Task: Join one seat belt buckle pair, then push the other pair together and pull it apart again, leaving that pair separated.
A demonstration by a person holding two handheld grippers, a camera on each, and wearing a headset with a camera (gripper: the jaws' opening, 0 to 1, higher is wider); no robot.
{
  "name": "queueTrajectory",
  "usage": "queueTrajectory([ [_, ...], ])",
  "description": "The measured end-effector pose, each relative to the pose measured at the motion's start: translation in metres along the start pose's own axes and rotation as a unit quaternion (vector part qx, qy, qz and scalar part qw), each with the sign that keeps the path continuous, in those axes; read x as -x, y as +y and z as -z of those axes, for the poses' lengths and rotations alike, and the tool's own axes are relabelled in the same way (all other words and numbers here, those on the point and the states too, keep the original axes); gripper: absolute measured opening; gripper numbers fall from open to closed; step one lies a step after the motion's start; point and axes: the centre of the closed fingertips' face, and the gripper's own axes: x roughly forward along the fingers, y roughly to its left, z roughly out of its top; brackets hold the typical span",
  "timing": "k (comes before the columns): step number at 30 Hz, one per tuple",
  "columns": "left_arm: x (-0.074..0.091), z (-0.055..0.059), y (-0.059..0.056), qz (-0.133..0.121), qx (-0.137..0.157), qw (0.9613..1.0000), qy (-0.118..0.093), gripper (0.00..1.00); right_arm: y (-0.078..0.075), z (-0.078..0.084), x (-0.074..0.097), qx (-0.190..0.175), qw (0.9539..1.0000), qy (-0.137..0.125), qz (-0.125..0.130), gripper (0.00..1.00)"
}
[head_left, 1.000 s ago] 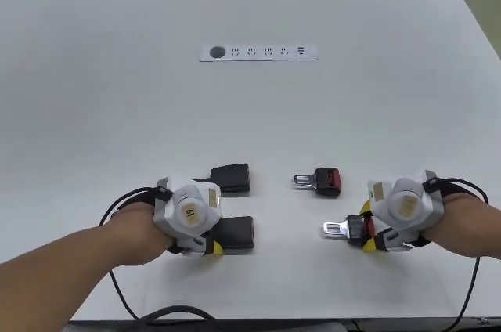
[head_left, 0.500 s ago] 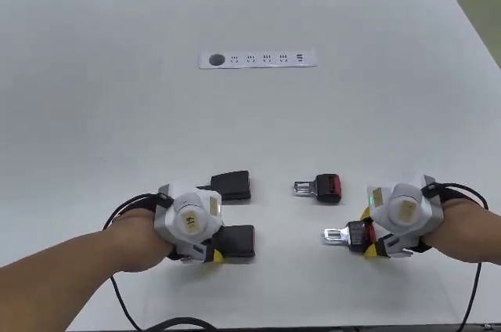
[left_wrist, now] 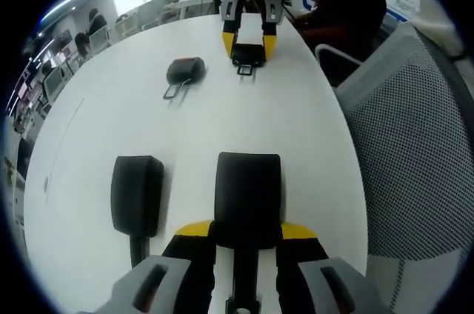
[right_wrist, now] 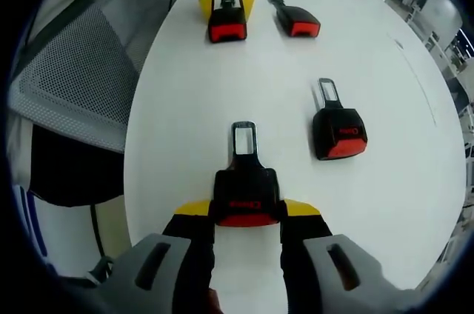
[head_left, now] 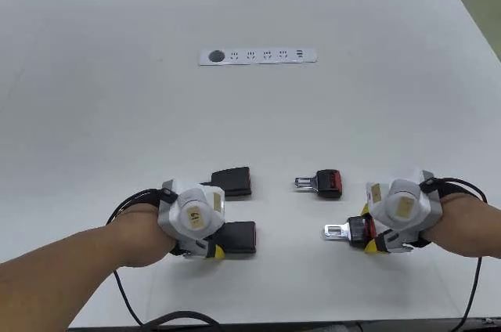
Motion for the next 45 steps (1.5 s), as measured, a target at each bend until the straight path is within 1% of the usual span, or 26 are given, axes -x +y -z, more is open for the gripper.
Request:
queueTrajectory([
  [4,0.0,0.0,0.0,-0.001,0.001,1.0,0.0,0.31,0.002,-0.005,-0.002,0.004,1.0,-0.002,-0.001,0.33],
  [6,0.0,0.001,0.0,-0.001,0.001,1.0,-0.001,0.32,0.0,-0.006,-0.003,0.005,1.0,-0.004,-0.001,0.33],
  [8,-0.001,0.001,0.0,-0.002,0.001,1.0,-0.001,0.32,0.002,-0.011,-0.004,0.007,1.0,-0.007,-0.001,0.33],
  [17,0.0,0.0,-0.001,-0.002,0.003,1.0,0.0,0.32,0.009,-0.037,-0.012,0.006,0.9996,-0.027,0.0,0.33],
  [18,0.0,0.0,-0.002,-0.002,0.003,1.0,0.0,0.32,0.01,-0.043,-0.014,0.007,0.9995,-0.03,0.0,0.33],
  [22,0.0,-0.001,-0.002,-0.001,-0.001,1.0,0.004,0.32,0.014,-0.056,-0.019,0.004,0.9992,-0.04,0.001,0.33],
  [25,0.0,0.0,-0.001,-0.001,0.0,1.0,0.008,0.32,0.014,-0.067,-0.023,0.0,0.9987,-0.05,0.004,0.33],
  [29,-0.001,0.0,-0.001,-0.001,0.0,1.0,0.007,0.32,0.015,-0.081,-0.027,-0.004,0.9982,-0.06,0.008,0.33],
  [34,-0.001,0.0,-0.001,-0.002,0.002,1.0,0.008,0.32,0.018,-0.094,-0.031,-0.006,0.9975,-0.069,0.011,0.33],
  [38,0.0,-0.001,-0.002,-0.003,0.003,1.0,0.008,0.32,0.021,-0.104,-0.034,-0.001,0.9974,-0.071,0.009,0.33],
  [45,-0.001,-0.001,-0.001,-0.003,0.002,0.9999,0.011,0.32,0.019,-0.113,-0.038,-0.001,0.9976,-0.068,0.012,0.33],
])
